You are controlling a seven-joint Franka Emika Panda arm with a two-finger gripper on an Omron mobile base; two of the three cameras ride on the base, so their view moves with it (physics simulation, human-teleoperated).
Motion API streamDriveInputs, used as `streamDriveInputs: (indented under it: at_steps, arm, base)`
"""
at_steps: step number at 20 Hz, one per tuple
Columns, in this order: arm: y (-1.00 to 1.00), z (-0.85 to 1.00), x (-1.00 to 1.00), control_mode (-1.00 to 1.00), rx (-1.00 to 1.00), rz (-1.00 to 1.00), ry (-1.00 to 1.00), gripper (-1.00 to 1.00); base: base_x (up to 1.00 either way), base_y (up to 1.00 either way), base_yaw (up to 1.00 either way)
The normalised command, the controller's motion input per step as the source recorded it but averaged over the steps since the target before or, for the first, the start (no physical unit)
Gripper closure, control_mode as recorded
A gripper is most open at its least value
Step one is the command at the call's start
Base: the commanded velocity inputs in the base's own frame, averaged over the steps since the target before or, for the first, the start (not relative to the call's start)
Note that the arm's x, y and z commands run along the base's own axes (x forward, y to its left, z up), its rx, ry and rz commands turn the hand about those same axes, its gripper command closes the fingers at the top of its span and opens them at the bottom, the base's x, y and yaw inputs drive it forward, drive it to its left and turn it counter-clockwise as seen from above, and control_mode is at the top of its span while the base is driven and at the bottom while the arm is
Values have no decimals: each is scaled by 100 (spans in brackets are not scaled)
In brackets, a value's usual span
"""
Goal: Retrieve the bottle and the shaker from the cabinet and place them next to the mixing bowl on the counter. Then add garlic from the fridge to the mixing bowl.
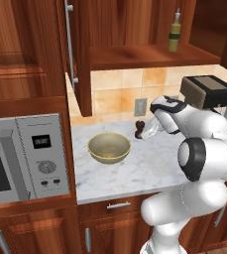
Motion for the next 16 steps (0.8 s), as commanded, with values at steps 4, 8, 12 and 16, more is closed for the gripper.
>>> streamDriveInputs:
  at_steps: [4,8,12,16]
  arm:
    - [0,-6,2,-100,3,19,0,100]
    - [0,-3,1,-100,0,13,0,100]
    - [0,-15,0,-100,0,7,0,100]
    - [0,-41,0,-100,0,1,0,100]
  base:
    - [0,0,0]
    - [0,0,0]
    - [0,0,0]
    - [0,0,0]
